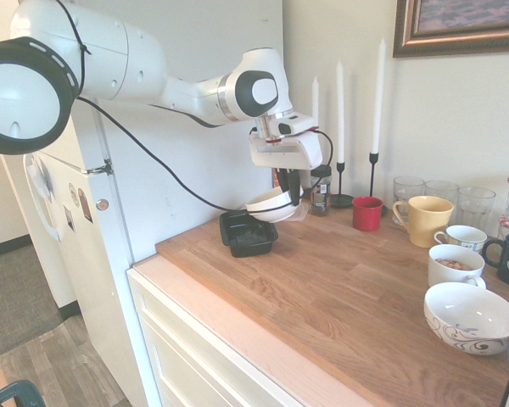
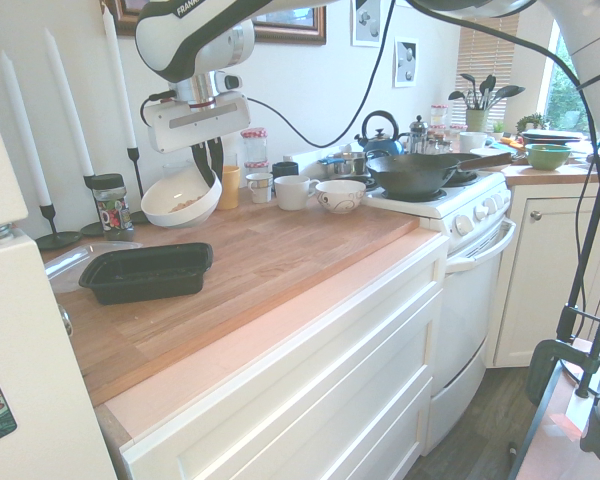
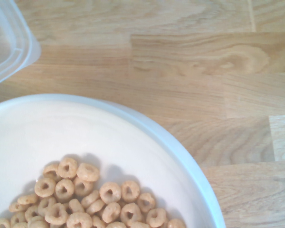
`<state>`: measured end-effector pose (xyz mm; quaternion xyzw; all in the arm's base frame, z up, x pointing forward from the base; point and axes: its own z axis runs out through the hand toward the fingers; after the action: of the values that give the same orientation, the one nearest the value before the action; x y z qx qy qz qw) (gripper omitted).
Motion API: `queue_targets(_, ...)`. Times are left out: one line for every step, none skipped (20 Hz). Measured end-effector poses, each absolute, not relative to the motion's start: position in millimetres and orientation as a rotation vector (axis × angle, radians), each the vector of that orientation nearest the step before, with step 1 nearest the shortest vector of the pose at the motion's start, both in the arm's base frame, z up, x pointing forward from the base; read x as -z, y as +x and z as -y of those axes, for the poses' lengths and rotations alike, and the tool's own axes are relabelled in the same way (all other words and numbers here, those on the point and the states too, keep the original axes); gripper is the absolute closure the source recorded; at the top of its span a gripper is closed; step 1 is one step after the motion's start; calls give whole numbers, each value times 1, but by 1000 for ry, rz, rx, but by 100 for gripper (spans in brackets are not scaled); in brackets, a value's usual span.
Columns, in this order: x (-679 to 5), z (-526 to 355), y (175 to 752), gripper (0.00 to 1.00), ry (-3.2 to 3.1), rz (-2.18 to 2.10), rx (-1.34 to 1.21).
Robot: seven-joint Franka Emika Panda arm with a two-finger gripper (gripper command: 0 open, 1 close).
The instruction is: Put the cereal into the box
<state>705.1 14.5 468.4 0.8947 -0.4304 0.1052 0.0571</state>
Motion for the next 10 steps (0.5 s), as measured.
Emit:
queue_targets(-468, -16, 705, 100, 2707, 1296, -325)
queue_targets(-469, -18, 705, 100, 2698, 1287, -333)
queue_targets(-469, -19, 705, 100, 2689, 1279, -342)
queue_targets(-469, -21, 705, 100, 2679, 1267, -351)
queue_targets(-468, -23, 705, 100, 2666, 1256, -359)
queue_targets(-468, -26, 705, 100, 2655, 1246, -365)
queue_targets(-467, -30, 705, 100, 2644, 1235, -374)
queue_targets(-466, -34, 705, 100, 2630, 1224, -387)
queue_targets(-464, -38, 705, 100, 2614, 1212, -401)
queue_targets(-462, -42, 705, 100, 2600, 1203, -411)
